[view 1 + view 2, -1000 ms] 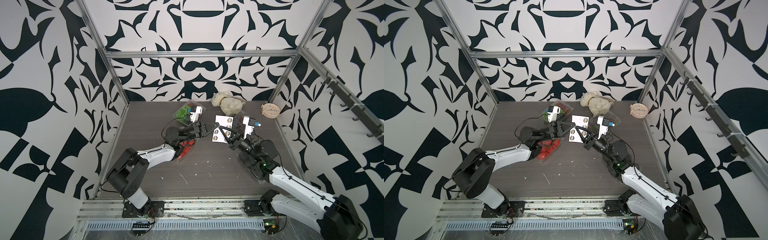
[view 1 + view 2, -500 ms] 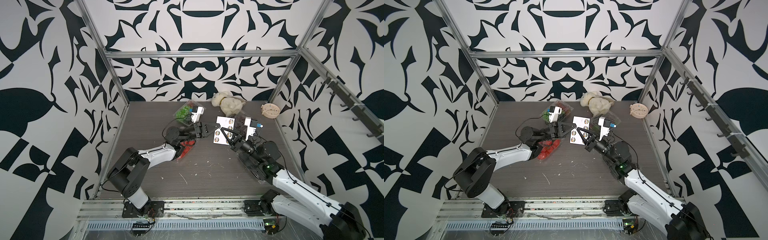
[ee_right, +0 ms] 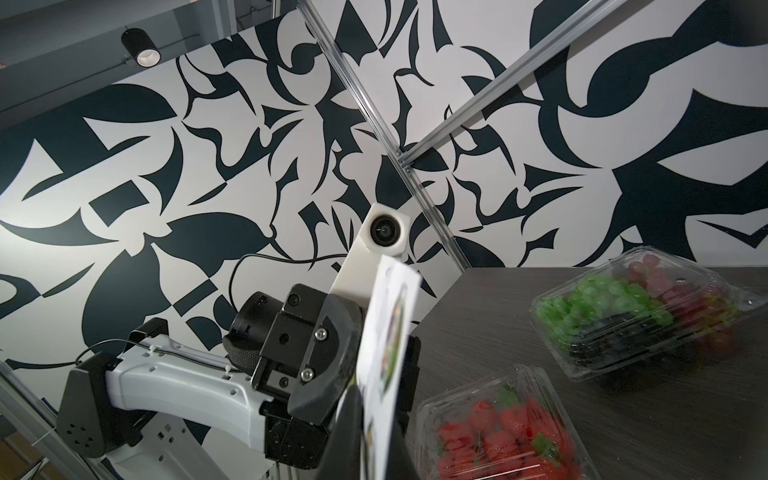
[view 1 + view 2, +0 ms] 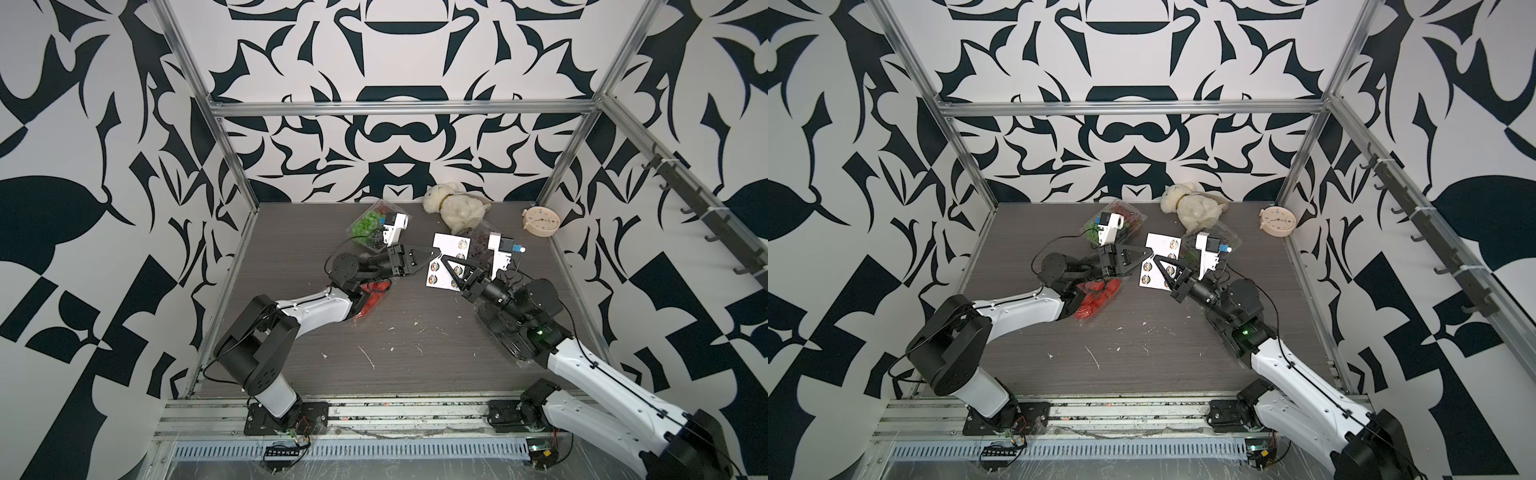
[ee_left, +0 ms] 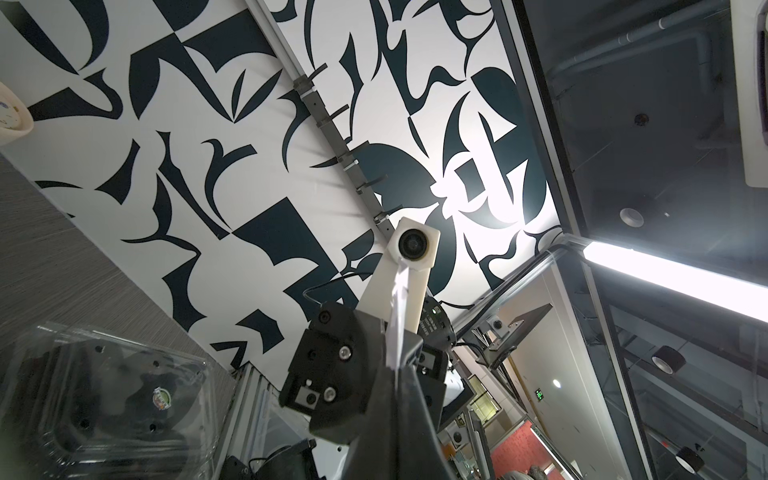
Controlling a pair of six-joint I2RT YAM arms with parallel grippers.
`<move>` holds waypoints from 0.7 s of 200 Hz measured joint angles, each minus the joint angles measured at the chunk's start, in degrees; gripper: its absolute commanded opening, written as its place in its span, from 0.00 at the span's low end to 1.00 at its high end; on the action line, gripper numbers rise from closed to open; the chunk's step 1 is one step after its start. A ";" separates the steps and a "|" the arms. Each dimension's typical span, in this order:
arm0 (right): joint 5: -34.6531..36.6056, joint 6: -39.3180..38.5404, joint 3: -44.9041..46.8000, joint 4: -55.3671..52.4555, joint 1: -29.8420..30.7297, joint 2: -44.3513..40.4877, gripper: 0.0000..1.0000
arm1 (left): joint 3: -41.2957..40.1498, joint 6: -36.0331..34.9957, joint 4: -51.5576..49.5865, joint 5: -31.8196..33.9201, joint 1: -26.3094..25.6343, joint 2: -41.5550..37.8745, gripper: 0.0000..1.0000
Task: Label fruit boxes
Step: Adjust the label sticker.
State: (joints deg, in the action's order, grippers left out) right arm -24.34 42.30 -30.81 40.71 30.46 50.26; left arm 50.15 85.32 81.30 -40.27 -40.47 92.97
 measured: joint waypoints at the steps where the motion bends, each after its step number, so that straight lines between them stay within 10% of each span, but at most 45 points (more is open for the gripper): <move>1: 0.00 0.02 0.00 -0.04 -0.02 -0.02 0.12 | 0.00 0.00 -0.02 -0.02 0.00 0.00 0.00; 140: -3.10 1.18 -0.96 0.72 -1.53 1.97 0.00 | 0.00 0.28 -0.11 -1.03 0.31 0.02 0.00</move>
State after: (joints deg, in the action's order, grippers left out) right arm -27.44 43.48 -31.77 41.43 28.93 52.23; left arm 50.15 85.60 81.19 -41.30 -40.16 92.99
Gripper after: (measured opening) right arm 0.049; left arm 0.042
